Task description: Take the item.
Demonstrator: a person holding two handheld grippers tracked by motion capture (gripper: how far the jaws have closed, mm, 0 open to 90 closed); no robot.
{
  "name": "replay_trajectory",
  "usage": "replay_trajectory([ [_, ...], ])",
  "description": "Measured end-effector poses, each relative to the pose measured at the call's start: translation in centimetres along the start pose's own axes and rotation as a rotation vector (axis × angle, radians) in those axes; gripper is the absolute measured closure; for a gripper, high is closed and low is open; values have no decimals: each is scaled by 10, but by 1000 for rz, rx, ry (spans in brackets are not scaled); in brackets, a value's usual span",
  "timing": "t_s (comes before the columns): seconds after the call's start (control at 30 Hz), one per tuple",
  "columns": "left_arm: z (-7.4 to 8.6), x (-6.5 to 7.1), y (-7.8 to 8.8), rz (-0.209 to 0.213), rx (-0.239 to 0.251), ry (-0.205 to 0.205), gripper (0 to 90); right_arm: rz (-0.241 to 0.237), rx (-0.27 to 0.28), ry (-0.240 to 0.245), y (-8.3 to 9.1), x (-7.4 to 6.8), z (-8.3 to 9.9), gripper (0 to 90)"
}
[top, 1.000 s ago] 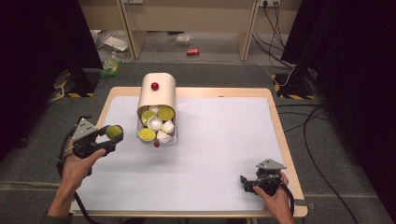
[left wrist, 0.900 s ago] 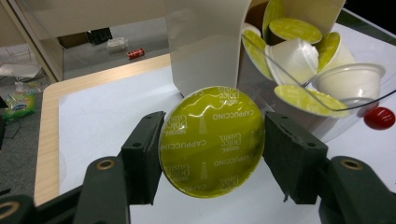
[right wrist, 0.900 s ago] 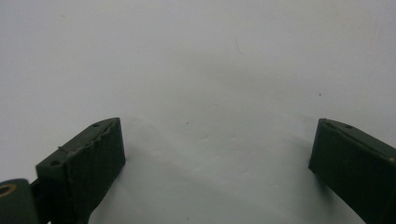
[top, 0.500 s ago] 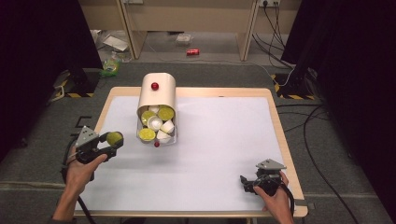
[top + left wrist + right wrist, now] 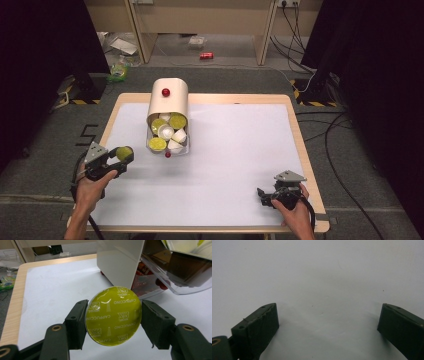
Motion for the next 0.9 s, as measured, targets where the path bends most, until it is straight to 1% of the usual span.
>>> replay_trajectory([
  [0.07,2,-1,0,-7,-3,-7,404,0,-1,-4,0,0,0,34],
  [0.53,20,0,-9,5,-40,8,404,0,0,-1,0,0,0,34],
  [0.8,34,1,-15,16,-83,10,403,0,0,0,0,0,0,34],
  [0.83,36,2,-16,17,-84,15,404,0,0,0,0,0,0,34],
  [0.9,38,4,-18,21,-89,11,403,-1,-1,-4,0,0,0,34],
])
Point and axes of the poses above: each handheld gripper's, and its own axes: y roughly backward along the jaws, z roughly out of its underside, x roughly to its right, the point moved 10 cm from there along -y, roughly forward along the jaws, and after that the axes turned 11 degrees about -y, right-handed, at the moved point
